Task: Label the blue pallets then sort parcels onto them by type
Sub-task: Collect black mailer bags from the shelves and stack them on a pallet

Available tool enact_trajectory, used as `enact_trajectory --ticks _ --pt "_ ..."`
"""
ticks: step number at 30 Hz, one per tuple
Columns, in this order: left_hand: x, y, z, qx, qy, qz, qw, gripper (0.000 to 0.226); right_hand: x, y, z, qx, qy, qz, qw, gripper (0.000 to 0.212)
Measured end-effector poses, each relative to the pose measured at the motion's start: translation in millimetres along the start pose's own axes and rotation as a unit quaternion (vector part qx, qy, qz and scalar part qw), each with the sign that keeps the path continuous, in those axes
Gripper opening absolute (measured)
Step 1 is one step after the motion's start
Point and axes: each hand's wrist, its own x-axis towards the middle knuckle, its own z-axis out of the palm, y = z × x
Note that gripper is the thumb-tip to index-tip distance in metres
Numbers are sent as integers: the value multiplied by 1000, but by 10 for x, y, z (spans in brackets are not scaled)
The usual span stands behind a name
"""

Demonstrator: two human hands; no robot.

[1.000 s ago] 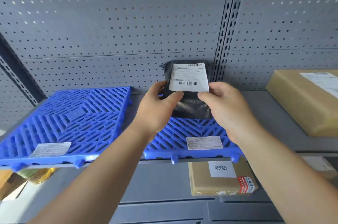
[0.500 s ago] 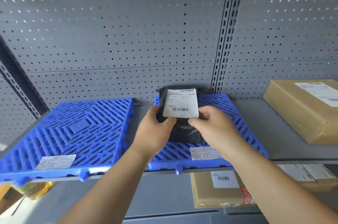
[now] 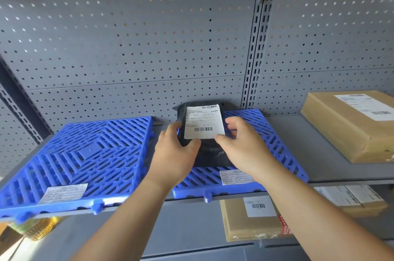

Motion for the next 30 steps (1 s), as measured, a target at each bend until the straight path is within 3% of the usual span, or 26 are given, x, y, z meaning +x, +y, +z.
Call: enact_trajectory --ticks 9,19,30 --pt "-61 181 143 137 52 174 974 58 -163 -76 -167 -79 77 -69 992 54" --pt "-366 649 682 189 35 259 947 58 -622 190 -903 -219 172 -99 955 52" --pt "-1466 1556 2204 207 -32 358 910 59 -1797 1110 -2504 -332 256 -1 908 57"
